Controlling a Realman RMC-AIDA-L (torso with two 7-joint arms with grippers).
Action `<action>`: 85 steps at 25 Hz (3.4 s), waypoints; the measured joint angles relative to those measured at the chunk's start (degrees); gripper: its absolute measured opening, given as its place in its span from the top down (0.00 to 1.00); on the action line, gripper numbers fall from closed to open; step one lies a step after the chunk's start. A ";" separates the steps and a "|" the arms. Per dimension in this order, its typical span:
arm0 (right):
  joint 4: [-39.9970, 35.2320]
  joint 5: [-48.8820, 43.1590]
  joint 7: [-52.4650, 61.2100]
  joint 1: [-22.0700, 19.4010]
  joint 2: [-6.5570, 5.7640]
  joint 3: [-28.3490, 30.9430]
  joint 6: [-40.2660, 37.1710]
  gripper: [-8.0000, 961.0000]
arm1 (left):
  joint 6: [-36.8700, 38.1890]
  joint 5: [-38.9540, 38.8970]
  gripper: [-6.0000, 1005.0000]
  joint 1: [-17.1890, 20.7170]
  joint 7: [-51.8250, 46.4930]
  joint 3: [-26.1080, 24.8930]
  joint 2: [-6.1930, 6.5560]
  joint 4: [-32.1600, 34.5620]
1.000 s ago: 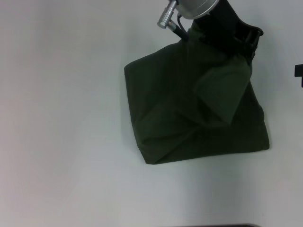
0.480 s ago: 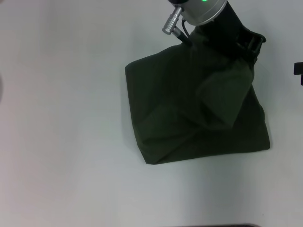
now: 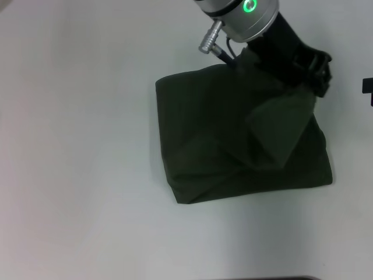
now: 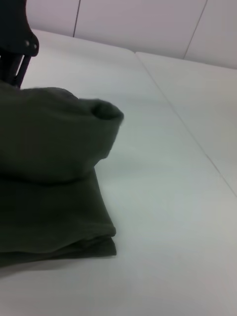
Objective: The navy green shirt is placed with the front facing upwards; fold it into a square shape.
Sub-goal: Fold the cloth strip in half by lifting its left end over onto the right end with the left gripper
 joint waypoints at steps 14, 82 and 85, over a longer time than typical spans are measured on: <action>0.03 0.00 -0.02 -0.32 0.08 -0.08 0.01 0.32 | -2.07 -5.61 0.41 0.71 1.80 0.62 0.10 -0.72; 1.75 -5.55 8.12 9.37 6.46 -8.94 23.17 0.33 | 30.37 -3.62 0.34 32.75 11.81 -30.27 8.01 -17.59; 2.26 -5.27 8.14 9.39 6.53 -9.24 23.24 0.33 | 30.02 -3.62 0.34 32.64 11.96 -30.28 7.98 -17.33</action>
